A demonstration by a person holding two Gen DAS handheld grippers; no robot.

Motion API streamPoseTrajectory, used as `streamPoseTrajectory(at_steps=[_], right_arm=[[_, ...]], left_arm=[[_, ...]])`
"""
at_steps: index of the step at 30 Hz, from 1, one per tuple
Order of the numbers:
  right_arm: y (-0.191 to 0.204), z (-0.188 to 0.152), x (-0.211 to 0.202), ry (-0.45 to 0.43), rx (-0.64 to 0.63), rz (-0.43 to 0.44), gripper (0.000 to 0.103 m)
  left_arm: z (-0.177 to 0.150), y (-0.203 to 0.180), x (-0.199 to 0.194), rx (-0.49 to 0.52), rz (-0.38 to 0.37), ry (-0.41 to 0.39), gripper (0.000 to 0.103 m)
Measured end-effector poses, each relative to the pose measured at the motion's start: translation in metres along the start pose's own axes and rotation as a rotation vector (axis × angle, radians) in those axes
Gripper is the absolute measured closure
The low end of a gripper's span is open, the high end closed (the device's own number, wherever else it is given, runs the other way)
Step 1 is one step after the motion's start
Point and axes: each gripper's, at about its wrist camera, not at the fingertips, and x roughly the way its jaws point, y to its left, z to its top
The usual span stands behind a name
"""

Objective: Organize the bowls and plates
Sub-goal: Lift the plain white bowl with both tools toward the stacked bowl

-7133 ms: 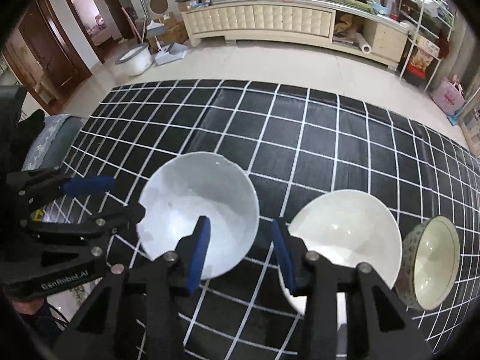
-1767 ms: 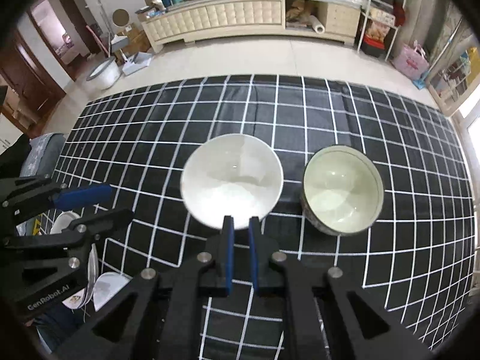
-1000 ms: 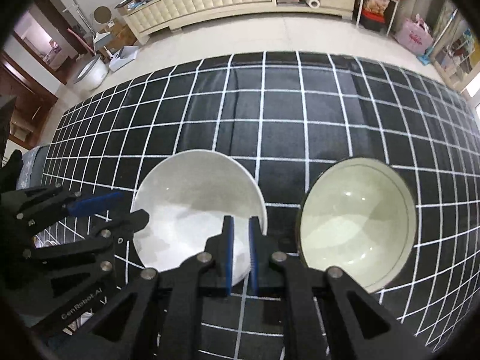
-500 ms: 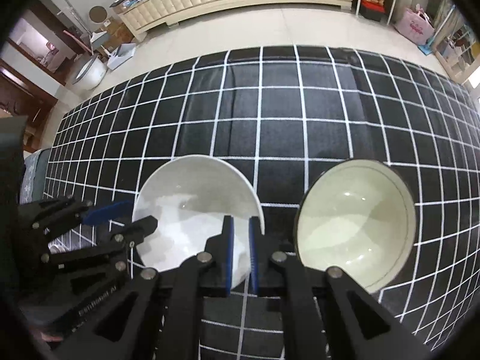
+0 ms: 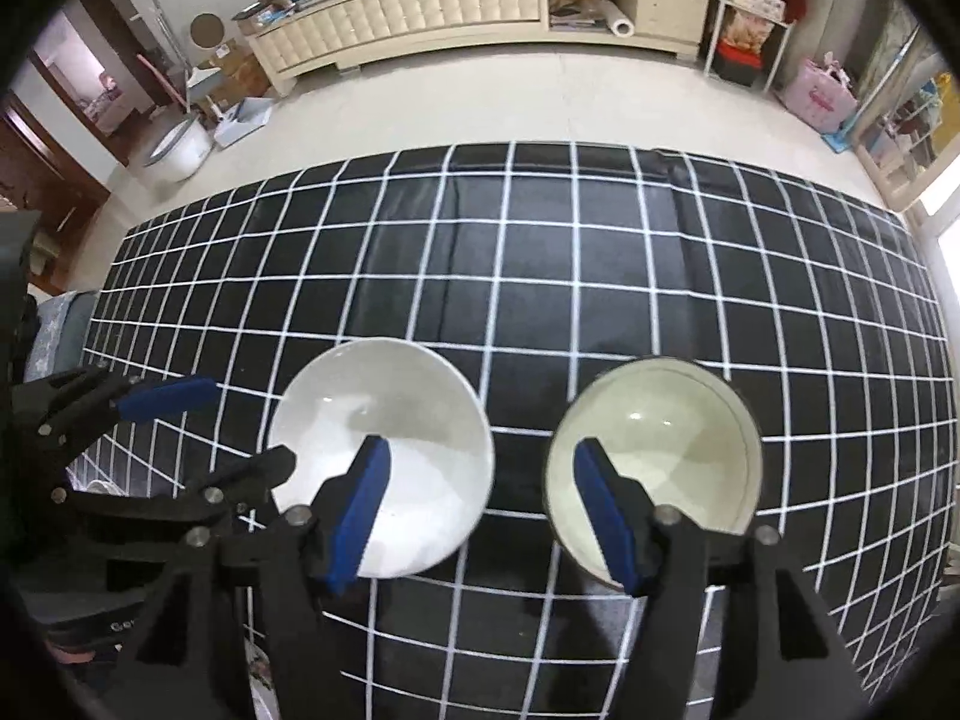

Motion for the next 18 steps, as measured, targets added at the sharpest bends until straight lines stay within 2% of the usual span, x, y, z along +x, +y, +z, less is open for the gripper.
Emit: streamPoseTrajectory(at_steps=[1, 3, 4, 5, 12, 14, 16, 18], right_arm=[[-0.001, 0.001, 0.002, 0.005, 0.003, 0.006, 0.04], [0.0, 0.002, 0.005, 0.013, 0.009, 0.003, 0.054], [0.0, 0.003, 0.007, 0.019, 0.009, 0.006, 0.064], [-0.001, 0.003, 0.009, 0.028, 0.005, 0.009, 0.068], [0.004, 0.0, 0.024, 0.073, -0.022, -0.011, 0.072], [0.005, -0.001, 0.029, 0.087, -0.016, -0.006, 0.078], [0.005, -0.003, 0.035, 0.099, -0.007, -0.01, 0.079], [0.004, -0.005, 0.039, 0.105, 0.0, -0.009, 0.08]], left_arm=[[0.0, 0.0, 0.0, 0.001, 0.007, 0.002, 0.04], [0.0, 0.001, 0.0, -0.003, 0.017, 0.0, 0.04], [0.001, 0.002, 0.0, -0.008, 0.022, -0.002, 0.04], [0.002, 0.003, 0.0, -0.011, 0.021, -0.003, 0.04], [0.003, -0.002, 0.005, 0.022, 0.026, -0.008, 0.04], [0.003, -0.002, 0.009, 0.027, 0.029, -0.004, 0.04], [0.002, -0.003, 0.015, 0.026, 0.024, 0.008, 0.042], [0.001, -0.003, 0.018, 0.032, 0.016, 0.016, 0.054]])
